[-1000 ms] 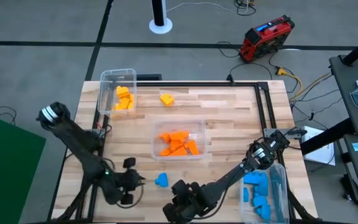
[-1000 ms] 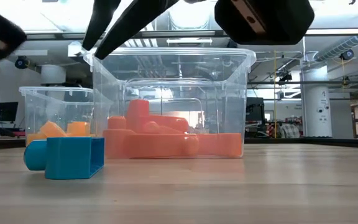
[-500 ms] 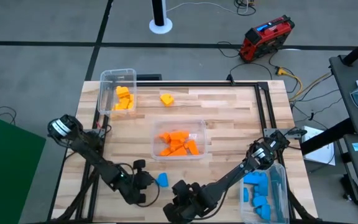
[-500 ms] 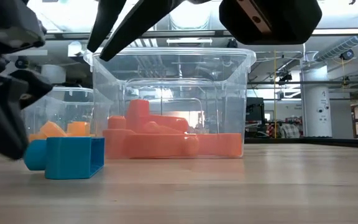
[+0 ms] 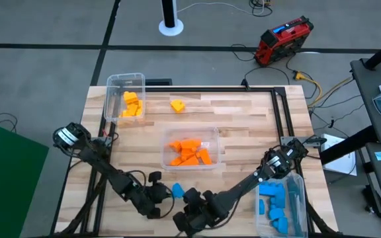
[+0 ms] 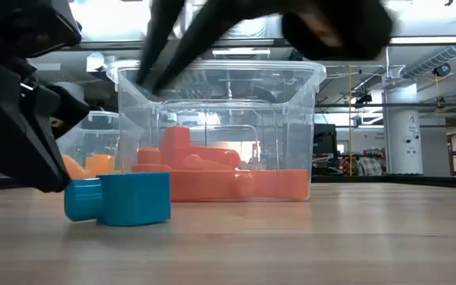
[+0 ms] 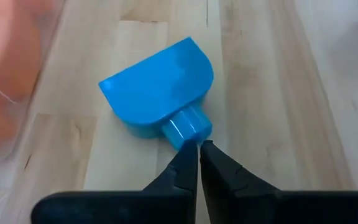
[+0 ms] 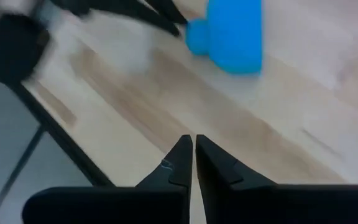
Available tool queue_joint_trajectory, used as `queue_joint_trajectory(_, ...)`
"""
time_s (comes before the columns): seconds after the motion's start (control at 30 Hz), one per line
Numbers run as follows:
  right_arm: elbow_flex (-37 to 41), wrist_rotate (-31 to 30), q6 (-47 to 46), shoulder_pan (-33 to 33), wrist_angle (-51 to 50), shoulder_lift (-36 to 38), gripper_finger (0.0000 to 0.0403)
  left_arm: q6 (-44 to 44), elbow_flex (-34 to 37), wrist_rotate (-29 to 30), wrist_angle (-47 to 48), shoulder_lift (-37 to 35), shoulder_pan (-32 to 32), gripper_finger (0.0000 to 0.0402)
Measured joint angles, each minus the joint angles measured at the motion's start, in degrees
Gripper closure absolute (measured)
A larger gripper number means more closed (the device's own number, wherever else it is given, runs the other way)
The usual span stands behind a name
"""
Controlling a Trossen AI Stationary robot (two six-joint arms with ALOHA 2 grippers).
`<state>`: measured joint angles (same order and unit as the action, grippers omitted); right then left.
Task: Sort blocks
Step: Put the blue game piece into the bottom right transparent bin
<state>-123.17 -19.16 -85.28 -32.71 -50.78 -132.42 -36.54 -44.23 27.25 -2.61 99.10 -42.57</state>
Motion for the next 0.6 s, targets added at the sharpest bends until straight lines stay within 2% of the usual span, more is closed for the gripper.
queue_joint_trajectory(0.1, -1.62, 0.21, 4.93, 1.91, 0.98, 0.27, 0.0376, -0.07, 0.00, -0.24, -0.67, 0.55, 0.10, 0.0401)
queue_joint_trajectory(0.23, -2.59, 0.36, 12.72, 3.72, 1.79, 0.33, 0.0328, -0.19, 0.00, -0.85, -0.30, 0.39, 0.09, 0.0402)
queue_joint_trajectory(0.43, -2.83, -3.43, 25.67, 3.35, 1.87, 0.15, 0.0217, -0.03, 0.01, -0.92, 1.10, -0.93, -0.55, 0.0402)
queue_joint_trajectory(0.6, -1.84, -8.59, 33.56, 1.76, 1.11, -1.68, 0.0126, 4.03, 0.09, 0.78, -0.08, -0.34, 0.03, 0.0402)
